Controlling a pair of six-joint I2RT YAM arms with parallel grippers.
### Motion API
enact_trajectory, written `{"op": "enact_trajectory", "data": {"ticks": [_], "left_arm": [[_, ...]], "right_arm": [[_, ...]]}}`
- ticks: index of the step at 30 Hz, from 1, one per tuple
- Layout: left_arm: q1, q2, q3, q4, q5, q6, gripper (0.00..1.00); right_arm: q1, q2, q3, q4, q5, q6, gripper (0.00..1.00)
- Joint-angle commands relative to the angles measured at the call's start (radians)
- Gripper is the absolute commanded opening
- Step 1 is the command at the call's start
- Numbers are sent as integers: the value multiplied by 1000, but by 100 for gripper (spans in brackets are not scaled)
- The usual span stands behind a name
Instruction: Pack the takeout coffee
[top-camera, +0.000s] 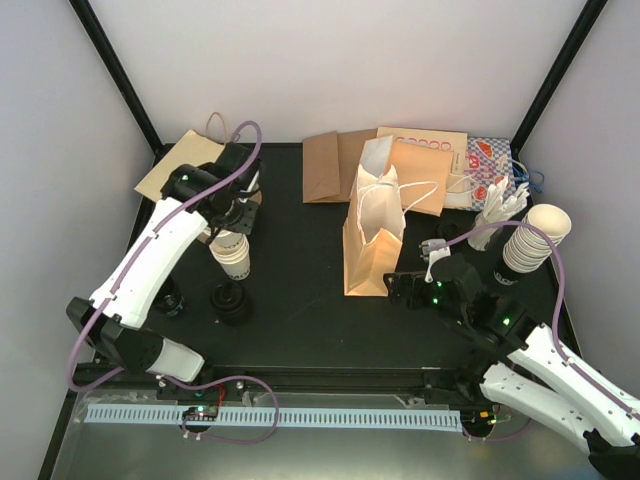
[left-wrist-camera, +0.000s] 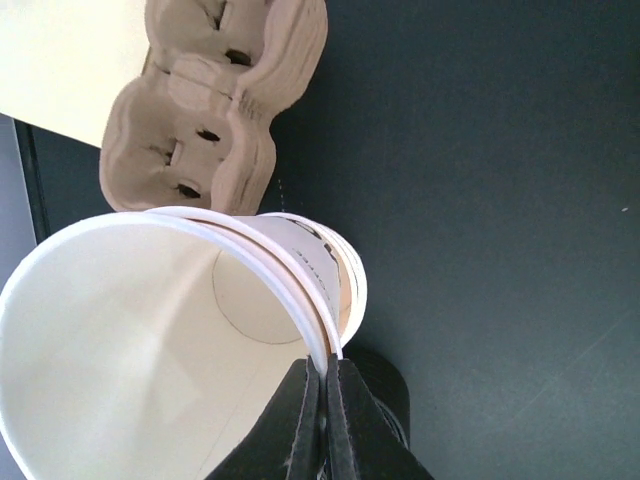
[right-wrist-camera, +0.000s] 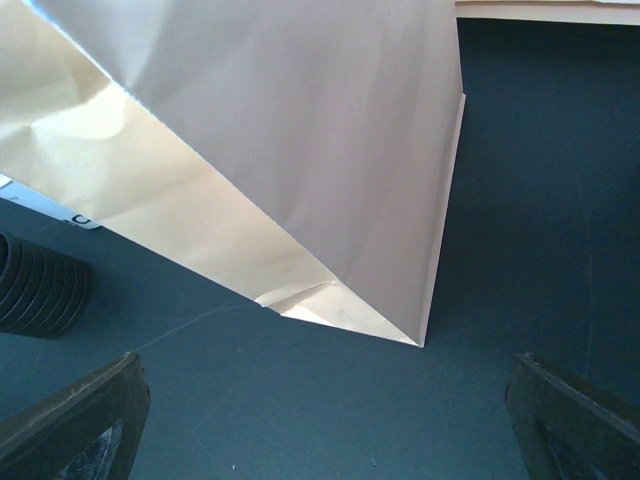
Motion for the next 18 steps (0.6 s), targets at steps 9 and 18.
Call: {"op": "enact_trajectory", "data": {"ticks": [9,18], "left_arm": [[-8,-96,171,-84,18,9,2],[-8,-166,194,-44,56,28,2]], "right_arm": [[-2,7,9,25,5,-5,100],[-1,15,22,22,14,-13,100]]}}
